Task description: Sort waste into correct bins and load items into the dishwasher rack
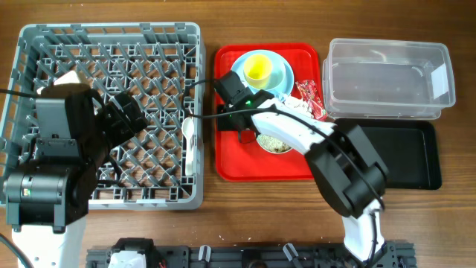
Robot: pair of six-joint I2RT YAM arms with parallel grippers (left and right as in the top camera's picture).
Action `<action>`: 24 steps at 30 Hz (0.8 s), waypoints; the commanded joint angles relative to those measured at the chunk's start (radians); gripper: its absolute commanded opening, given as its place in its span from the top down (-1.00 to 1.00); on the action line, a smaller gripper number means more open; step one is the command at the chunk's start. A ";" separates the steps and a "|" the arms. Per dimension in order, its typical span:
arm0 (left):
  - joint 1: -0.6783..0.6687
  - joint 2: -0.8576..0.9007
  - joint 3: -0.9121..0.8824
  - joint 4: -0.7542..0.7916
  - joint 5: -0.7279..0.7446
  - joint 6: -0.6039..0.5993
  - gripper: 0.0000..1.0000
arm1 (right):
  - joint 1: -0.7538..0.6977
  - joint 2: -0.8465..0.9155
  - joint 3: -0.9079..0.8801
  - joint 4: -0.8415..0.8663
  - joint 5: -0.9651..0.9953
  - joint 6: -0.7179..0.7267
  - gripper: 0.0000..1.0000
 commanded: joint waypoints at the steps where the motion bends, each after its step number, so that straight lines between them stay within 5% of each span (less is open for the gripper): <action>1: 0.006 -0.006 0.004 0.002 -0.012 0.002 -1.00 | 0.002 0.035 0.000 0.036 -0.024 -0.012 0.91; 18: 0.006 -0.006 0.004 0.002 -0.013 0.002 -1.00 | 0.016 0.016 -0.039 0.130 -0.222 -0.033 0.91; 21: 0.006 -0.006 0.004 0.002 -0.013 0.002 -1.00 | -0.079 -0.217 -0.036 0.098 -0.222 -0.121 0.81; 24: 0.006 -0.006 0.004 0.002 -0.013 0.002 -1.00 | -0.283 -0.526 -0.036 -0.068 -0.071 -0.227 0.92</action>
